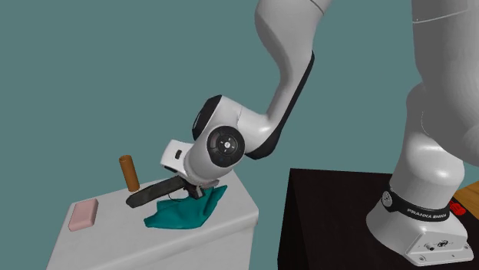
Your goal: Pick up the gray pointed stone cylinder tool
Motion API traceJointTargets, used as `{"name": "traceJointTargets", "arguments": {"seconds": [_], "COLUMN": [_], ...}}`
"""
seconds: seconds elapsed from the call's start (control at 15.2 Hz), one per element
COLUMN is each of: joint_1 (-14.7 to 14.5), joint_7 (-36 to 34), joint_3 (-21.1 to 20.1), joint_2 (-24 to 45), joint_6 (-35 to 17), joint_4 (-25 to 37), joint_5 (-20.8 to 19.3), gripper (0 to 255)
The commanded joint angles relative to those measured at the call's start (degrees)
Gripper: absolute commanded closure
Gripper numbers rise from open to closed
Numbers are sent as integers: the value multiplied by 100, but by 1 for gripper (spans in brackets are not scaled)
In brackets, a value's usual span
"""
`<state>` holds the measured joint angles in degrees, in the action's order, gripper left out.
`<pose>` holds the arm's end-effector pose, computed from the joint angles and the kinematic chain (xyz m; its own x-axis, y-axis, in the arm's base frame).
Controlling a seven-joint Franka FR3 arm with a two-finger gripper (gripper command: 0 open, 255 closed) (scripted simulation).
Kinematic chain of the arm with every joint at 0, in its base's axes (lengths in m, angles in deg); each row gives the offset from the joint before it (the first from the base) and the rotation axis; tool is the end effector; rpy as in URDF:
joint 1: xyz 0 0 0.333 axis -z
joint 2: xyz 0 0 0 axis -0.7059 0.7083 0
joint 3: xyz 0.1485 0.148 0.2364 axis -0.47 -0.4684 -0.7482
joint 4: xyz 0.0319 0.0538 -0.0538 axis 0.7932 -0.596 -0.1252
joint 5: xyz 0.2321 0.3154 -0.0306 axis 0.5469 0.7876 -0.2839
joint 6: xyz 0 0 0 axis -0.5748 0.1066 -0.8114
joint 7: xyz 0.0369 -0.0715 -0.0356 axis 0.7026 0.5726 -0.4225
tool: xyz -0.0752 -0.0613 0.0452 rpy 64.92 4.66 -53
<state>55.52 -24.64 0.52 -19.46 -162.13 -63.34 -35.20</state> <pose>0.5199 0.0116 0.1808 0.7337 0.6794 -0.0064 0.4783 -0.5098 0.7151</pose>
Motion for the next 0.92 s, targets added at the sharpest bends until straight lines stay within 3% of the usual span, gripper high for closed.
{"name": "traceJointTargets", "arguments": {"seconds": [0.0, 0.73, 0.86], "joint_1": [14, 107, 108], "joint_7": [160, 1121, 1135], "joint_3": [-13, -89, -90], "joint_2": [-136, -940, -951], "joint_6": [-28, -163, -165], "joint_4": [-35, -282, -285], "joint_5": [145, 1028, 1041], "gripper": [255, 255, 255]}}
